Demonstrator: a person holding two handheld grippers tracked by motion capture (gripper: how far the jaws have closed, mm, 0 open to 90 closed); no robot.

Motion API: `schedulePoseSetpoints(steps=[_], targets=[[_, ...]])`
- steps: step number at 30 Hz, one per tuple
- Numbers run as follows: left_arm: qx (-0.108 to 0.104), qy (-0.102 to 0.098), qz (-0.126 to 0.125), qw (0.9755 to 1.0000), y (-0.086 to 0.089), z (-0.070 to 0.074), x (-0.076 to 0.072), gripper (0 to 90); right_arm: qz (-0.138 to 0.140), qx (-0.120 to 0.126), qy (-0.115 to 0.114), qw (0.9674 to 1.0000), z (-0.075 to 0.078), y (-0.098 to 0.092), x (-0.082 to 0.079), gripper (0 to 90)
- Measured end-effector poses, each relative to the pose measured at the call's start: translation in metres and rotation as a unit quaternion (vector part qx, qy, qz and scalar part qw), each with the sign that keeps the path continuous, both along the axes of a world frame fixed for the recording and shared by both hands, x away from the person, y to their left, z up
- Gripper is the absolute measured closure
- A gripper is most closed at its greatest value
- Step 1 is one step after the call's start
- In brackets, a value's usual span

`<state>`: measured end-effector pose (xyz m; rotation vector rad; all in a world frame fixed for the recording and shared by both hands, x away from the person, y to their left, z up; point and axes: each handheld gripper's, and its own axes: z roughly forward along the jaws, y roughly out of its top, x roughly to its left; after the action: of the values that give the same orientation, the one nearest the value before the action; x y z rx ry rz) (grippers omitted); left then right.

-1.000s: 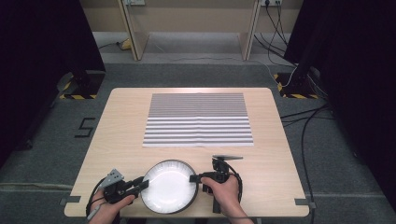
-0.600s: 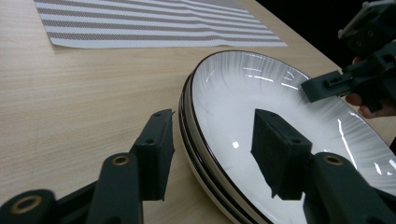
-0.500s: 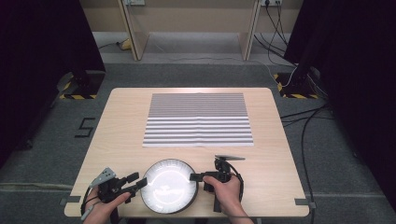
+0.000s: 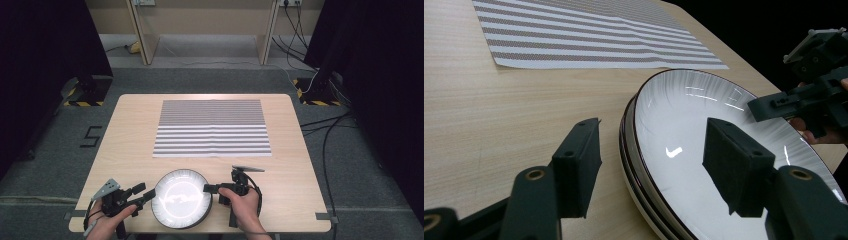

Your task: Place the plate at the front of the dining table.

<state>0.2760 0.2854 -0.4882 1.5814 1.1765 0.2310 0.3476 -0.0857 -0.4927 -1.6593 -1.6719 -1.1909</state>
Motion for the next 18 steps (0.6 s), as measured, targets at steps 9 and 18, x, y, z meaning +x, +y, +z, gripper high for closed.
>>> schedulePoseSetpoints(steps=[9,18], targets=[[-0.006,0.000,0.009,0.9999,0.0038,0.0006,-0.0017,38.8,-0.005,-0.002,-0.007,1.0000,0.0025,-0.0017,-0.0008,77.2],[-0.015,-0.004,0.018,0.9997,0.0076,0.0030,-0.0007,38.7,-0.011,0.005,-0.012,0.9999,0.0096,-0.0040,0.0019,77.0]])
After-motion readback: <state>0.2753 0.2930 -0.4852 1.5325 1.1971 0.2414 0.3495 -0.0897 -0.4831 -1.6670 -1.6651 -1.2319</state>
